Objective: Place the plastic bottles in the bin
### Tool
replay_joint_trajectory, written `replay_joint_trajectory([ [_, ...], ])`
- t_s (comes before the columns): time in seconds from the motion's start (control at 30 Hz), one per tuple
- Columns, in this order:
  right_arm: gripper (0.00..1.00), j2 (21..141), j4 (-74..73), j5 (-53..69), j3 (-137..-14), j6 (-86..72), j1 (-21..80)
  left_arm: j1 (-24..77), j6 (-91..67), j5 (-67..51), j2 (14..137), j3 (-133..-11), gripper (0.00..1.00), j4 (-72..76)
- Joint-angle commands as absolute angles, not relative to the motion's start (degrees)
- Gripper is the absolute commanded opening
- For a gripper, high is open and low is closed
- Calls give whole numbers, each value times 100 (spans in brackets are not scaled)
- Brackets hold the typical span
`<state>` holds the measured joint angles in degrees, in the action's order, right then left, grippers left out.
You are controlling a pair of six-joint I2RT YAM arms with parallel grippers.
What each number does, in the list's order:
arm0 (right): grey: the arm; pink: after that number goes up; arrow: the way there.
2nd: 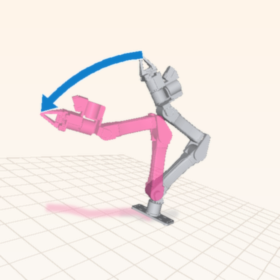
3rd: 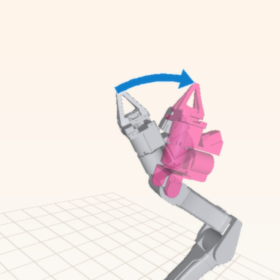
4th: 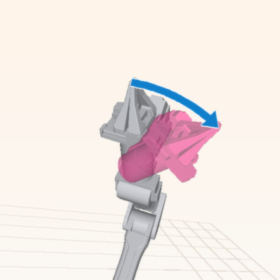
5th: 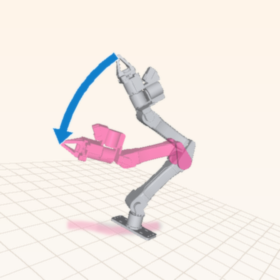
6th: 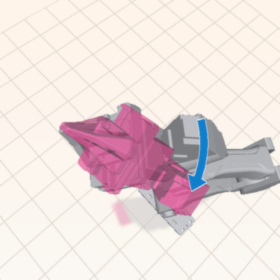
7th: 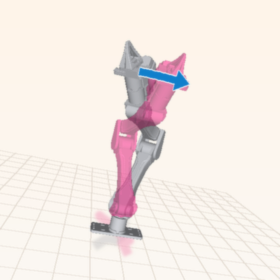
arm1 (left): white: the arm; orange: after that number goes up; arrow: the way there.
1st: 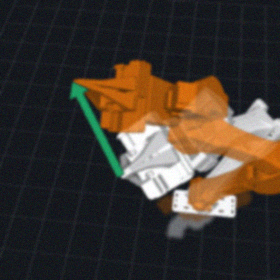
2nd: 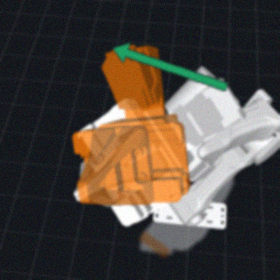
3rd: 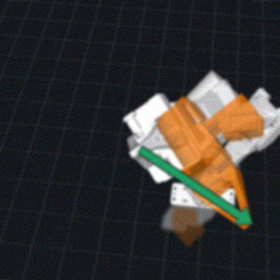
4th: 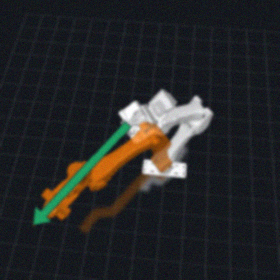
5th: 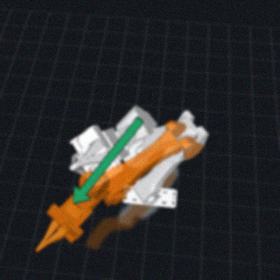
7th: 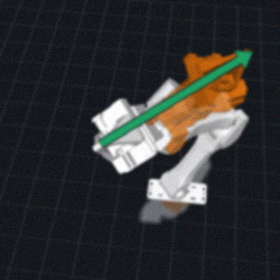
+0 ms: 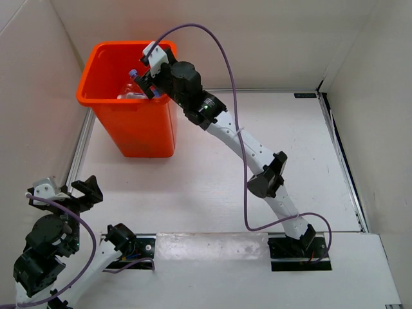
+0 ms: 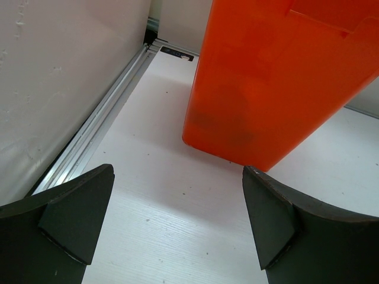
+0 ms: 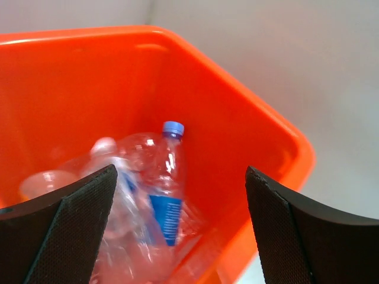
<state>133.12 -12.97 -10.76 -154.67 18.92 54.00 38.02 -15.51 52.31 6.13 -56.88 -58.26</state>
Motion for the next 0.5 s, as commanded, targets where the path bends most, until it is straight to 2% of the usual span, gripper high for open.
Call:
replay_joint_trajectory([
  [0.0, 90, 13052, -712, -1625, -15715, 2153, 5388, 3779, -1512, 5238, 703, -5660, 100, -5836],
  [0.13, 90, 12711, -80, -2642, -15619, 2417, 5397, 3779, -1538, 5247, 668, -5669, 100, -5836],
  [0.2, 90, 12595, 1200, -3712, -15269, 2739, 5362, 3779, -1547, 5247, 642, -5660, 100, -5836],
  [0.27, 90, 12271, 2078, -3963, -14847, 3466, 5221, 3779, -1564, 5247, 650, -5652, 100, -5836],
  [0.37, 90, 11587, 2284, -4208, -13751, 4138, 4940, 3788, -1599, 5230, 642, -5669, 100, -5880],
  [0.47, 90, 10859, 1725, -4473, -12689, 3886, 4510, 3779, -1600, 5229, 650, -5687, 100, -5889],
])
